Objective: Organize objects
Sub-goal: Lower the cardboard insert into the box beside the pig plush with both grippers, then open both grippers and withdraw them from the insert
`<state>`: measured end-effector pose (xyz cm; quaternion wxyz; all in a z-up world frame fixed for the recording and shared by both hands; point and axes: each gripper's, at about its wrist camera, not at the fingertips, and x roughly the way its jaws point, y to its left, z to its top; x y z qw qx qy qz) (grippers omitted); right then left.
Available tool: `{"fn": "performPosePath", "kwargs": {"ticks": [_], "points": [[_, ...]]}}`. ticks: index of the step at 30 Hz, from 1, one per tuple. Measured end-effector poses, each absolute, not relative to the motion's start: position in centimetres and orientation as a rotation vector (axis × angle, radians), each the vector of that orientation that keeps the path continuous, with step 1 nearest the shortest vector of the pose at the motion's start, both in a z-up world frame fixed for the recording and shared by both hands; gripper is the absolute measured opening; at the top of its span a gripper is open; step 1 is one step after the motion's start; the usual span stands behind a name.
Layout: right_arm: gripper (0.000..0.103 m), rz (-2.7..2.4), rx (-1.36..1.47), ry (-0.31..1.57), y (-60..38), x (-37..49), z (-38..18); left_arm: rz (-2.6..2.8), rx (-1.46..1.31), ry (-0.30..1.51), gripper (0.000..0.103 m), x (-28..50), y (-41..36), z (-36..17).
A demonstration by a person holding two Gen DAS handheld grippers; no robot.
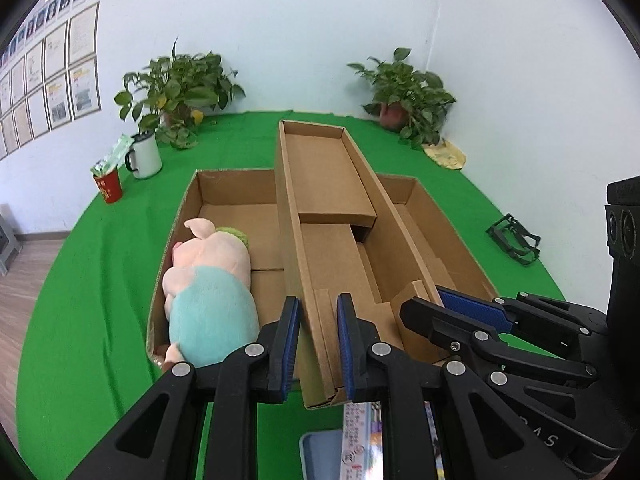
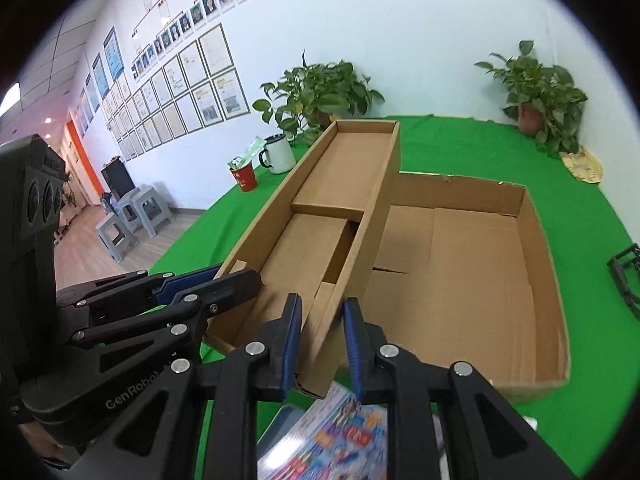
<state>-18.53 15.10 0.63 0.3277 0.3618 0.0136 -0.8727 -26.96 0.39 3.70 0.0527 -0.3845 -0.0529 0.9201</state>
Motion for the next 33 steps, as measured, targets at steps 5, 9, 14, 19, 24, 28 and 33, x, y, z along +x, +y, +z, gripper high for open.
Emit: {"fn": "performPosePath", "kwargs": {"ticks": [5,9,14,19,24,28,33], "points": [[0.020,-2.220,1.028,0.020,13.7,-22.1,-2.0,2.793,-1.287,-0.179,0.015,-31.2,-1.0,-0.1],[0.020,-2.174,1.098,-0.001,12.7,-23.8,-4.8,2.760,-1.407,-0.198,0.015,-33.9,-2.3,-4.3],[0.020,-2.116,1.197,-0.023,11.7,-24.6,-9.0,2.748,-1.475,-0.199,0.015,-35.0,-3.4,-8.1],[0.019,-2.089,1.218,-0.043,12.0,-24.2,-9.9,2.746,-1.469,-0.188,0.015,-34.3,-3.7,-9.2],[0.019,-2.088,1.242,-0.016,11.8,-23.5,-9.6,2.756,-1.471,-0.159,0.016,-32.9,-3.8,-9.3],[0.020,-2.100,1.240,-0.008,11.7,-23.2,-9.4,2.744,-1.463,-0.159,0.017,-31.8,-3.7,-8.3],[0.024,-2.085,1.246,-0.048,11.6,-23.6,-10.0,2.757,-1.414,-0.158,0.028,-29.5,-3.7,-6.7]]}}
